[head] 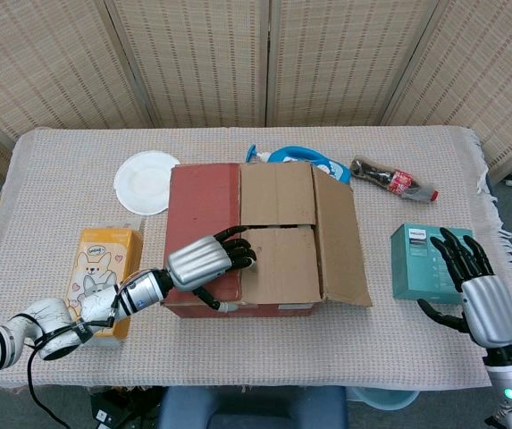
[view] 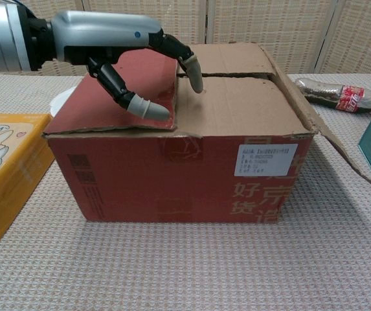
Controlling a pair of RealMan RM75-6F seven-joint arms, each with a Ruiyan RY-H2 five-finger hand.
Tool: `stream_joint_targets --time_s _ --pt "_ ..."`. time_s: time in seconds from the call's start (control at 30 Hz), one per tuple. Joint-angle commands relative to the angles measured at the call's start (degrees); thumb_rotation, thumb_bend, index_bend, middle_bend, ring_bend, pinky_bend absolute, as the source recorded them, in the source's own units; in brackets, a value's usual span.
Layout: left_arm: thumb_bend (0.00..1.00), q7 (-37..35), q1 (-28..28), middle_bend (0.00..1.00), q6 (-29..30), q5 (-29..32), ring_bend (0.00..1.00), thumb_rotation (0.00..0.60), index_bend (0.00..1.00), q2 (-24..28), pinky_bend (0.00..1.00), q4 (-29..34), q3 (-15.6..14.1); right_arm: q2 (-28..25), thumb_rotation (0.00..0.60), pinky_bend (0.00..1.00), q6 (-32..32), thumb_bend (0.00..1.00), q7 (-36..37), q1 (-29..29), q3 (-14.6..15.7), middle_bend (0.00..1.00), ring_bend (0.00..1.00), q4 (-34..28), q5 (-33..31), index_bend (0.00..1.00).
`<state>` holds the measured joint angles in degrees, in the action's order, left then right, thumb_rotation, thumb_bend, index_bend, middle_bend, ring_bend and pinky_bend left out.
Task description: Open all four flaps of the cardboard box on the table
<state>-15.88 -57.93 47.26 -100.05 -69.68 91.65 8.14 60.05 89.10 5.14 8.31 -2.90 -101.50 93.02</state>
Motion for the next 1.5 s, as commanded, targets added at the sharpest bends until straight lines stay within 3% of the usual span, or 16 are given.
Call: stream_joint_targets --time_s 0.03,0.6,1.03,1.5 --pt "0.25 3.19 -0.52 0.29 -1.17 1.72 0.21 0.309 0.32 0.43 0.0 1.02 -0.1 0.12 0.6 0.0 0.0 0.23 0.42 -0.14 -0.05 0.04 0.14 0.3 0.01 0.0" --pt "0.25 12.39 -0.23 0.42 -1.05 6.11 0.33 0.305 0.43 2.83 0.0 4.72 -0.49 0.42 0.6 0.0 0.74 0.23 2.25 -1.1 -0.24 0.04 0.13 1.64 0.37 0.0" --pt "0.25 12.88 2.57 0.42 4.45 8.43 0.34 0.308 0.43 9.74 0.0 10.98 1.45 0.22 0.6 0.0 1.2 0.23 3.72 -1.28 -0.87 0.04 0.13 2.36 0.51 0.0" --pt "0.25 12.19 8.18 0.42 11.35 9.79 0.35 0.308 0.43 17.4 0.0 13.21 2.47 -0.88 0.6 0.0 1.07 0.23 4.91 -0.98 -1.53 0.04 0.13 2.12 0.66 0.0"
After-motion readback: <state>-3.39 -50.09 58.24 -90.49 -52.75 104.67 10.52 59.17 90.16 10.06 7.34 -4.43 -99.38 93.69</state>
